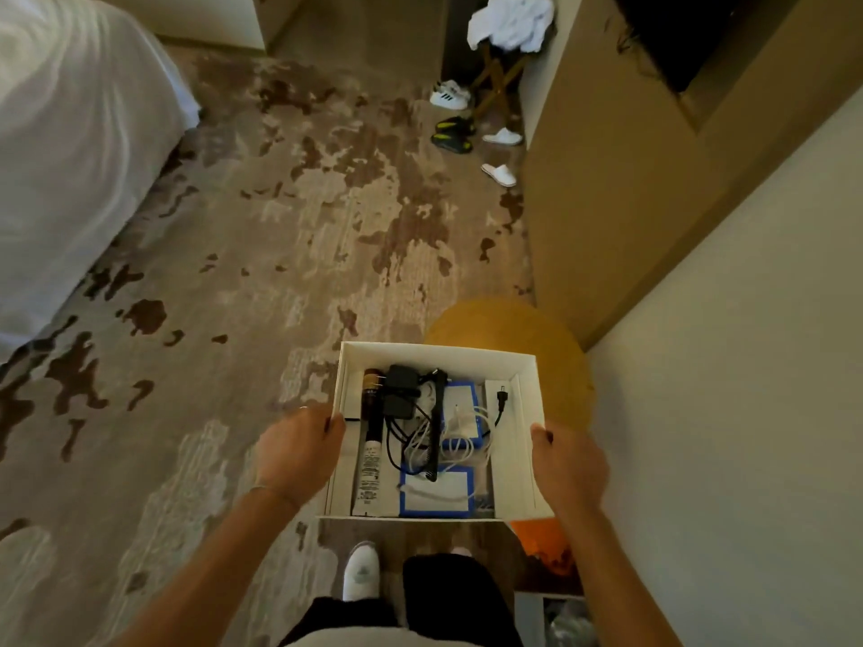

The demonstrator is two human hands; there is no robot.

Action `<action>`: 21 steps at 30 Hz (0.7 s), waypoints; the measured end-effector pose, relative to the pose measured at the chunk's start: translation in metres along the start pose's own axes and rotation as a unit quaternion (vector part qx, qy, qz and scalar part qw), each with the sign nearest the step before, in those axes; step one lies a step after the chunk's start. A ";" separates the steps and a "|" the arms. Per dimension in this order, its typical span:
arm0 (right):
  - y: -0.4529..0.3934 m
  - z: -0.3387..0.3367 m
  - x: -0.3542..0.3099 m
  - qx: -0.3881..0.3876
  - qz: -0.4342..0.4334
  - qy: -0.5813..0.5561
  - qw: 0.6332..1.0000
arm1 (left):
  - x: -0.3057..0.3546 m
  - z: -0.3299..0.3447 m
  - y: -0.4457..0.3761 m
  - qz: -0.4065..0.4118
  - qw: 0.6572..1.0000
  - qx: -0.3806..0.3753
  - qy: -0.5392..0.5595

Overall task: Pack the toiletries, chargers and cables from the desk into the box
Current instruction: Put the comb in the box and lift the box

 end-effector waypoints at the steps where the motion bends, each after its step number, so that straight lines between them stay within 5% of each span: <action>1: -0.014 0.000 0.007 -0.005 0.002 0.006 1.000 | 0.012 0.005 -0.010 0.000 1.000 -0.005 -0.001; 21: -0.293 0.072 0.119 -0.117 -0.013 0.025 0.993 | 0.174 0.171 -0.184 -0.083 0.987 -0.138 -0.019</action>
Point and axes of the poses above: each hand's wrist, its own y-axis away from the middle knuckle, its own z-axis out of the palm, x = y × z, the point moved 8 cm from there along -y, towards the middle knuckle, and after that the axes turned 9 degrees about -y, right-handed, at the moved point
